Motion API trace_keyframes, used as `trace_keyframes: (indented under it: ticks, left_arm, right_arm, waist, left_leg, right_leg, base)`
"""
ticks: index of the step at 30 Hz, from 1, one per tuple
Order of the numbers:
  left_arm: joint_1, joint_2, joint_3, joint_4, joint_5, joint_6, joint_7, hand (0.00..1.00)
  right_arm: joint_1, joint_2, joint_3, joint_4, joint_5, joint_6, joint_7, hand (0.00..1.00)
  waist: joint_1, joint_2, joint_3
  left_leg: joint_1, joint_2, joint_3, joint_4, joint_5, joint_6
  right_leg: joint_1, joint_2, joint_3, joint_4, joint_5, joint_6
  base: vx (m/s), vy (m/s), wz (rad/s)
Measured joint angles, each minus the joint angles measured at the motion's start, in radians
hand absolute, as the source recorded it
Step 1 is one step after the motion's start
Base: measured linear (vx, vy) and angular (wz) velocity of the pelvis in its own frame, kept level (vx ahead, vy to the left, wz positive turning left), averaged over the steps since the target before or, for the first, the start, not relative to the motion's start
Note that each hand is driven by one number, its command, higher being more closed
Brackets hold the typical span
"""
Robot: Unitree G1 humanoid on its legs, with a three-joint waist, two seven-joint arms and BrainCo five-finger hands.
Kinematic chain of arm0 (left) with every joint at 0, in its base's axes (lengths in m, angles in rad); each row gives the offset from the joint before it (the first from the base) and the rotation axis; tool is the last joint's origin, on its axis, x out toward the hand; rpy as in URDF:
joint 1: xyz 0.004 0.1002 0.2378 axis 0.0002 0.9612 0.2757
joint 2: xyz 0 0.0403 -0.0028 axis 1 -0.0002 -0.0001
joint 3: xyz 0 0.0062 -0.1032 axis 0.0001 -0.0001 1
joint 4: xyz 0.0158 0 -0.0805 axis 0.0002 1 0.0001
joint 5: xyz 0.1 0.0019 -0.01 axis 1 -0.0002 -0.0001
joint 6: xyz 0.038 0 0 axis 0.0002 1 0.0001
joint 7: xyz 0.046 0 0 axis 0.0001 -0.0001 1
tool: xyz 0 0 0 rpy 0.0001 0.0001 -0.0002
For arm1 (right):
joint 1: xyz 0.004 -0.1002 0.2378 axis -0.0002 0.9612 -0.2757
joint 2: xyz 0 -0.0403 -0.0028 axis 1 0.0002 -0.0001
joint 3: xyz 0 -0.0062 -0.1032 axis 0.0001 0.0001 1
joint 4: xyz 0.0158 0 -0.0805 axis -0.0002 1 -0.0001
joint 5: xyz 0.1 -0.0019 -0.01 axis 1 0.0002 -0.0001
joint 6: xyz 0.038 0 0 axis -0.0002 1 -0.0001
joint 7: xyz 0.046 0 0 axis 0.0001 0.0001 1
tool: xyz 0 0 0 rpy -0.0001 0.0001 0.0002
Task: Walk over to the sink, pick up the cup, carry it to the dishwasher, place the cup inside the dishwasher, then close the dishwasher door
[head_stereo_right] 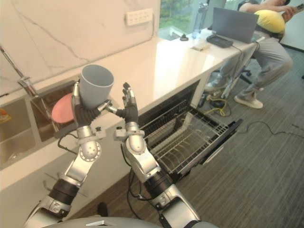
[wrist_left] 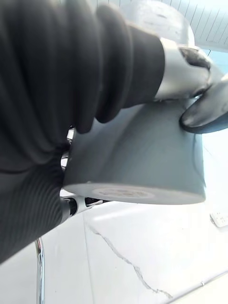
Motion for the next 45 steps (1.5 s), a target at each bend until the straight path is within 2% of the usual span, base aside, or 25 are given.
trace_keyframes:
  ticks: [12,18,20,37,42,45]
  left_arm:
    - [0.017,0.038,-0.005,0.007,0.028,0.002,0.02,1.0]
    - [0.05,0.053,-0.005,0.044,0.027,0.002,0.043,1.0]
    - [0.055,0.055,-0.004,0.055,0.027,0.002,0.043,1.0]
    - [0.061,0.05,0.005,0.157,0.036,0.009,0.054,1.0]
    - [0.061,0.052,0.076,0.184,0.037,0.021,0.068,1.0]
    - [0.068,0.068,0.111,0.213,0.035,0.029,0.086,1.0]
  right_arm:
    - [0.0,-0.002,0.041,0.0,-0.033,0.011,-0.019,0.0]
    - [0.0,-0.004,0.054,0.004,-0.112,0.085,-0.035,0.0]
    - [0.0,-0.005,0.053,0.013,-0.139,0.095,-0.036,0.0]
    - [0.006,-0.004,0.049,0.157,-0.211,0.077,-0.052,0.0]
    - [0.01,-0.01,0.008,0.171,-0.211,0.073,-0.054,0.0]
    - [0.032,-0.029,-0.019,0.19,-0.211,0.046,-0.055,0.0]
  waist:
    - [0.01,0.003,-0.015]
    - [0.011,0.003,-0.015]
    - [0.011,0.003,-0.015]
    - [0.014,0.001,-0.017]
    - [0.015,0.001,-0.017]
    - [0.017,0.0,-0.016]
  left_leg:
    - [0.0,-0.002,-0.019,0.0,-0.005,-0.006]
    - [-0.001,-0.003,-0.019,0.0,-0.005,-0.006]
    - [-0.001,-0.003,-0.02,0.0,-0.005,-0.006]
    - [-0.008,-0.008,-0.031,0.0,-0.016,-0.01]
    - [-0.005,-0.008,-0.03,0.005,-0.013,-0.006]
    - [0.005,-0.008,-0.03,0.006,-0.014,-0.006]
  right_leg:
    - [0.016,0.0,-0.019,0.0,-0.001,0.001]
    - [0.016,0.0,-0.02,-0.001,-0.001,0.001]
    - [0.016,0.0,-0.02,-0.001,-0.001,0.001]
    - [0.035,0.004,-0.032,-0.033,0.005,0.007]
    - [0.038,0.004,-0.033,-0.033,0.008,0.014]
    - [0.049,0.004,-0.035,-0.033,0.004,0.015]
  base:
    - [-0.01,0.001,0.04]
    - [0.0,0.0,0.0]
    - [0.0,0.0,0.0]
    - [0.01,-0.003,0.01]
    - [0.04,-0.009,0.0]
    - [0.01,-0.005,0.01]
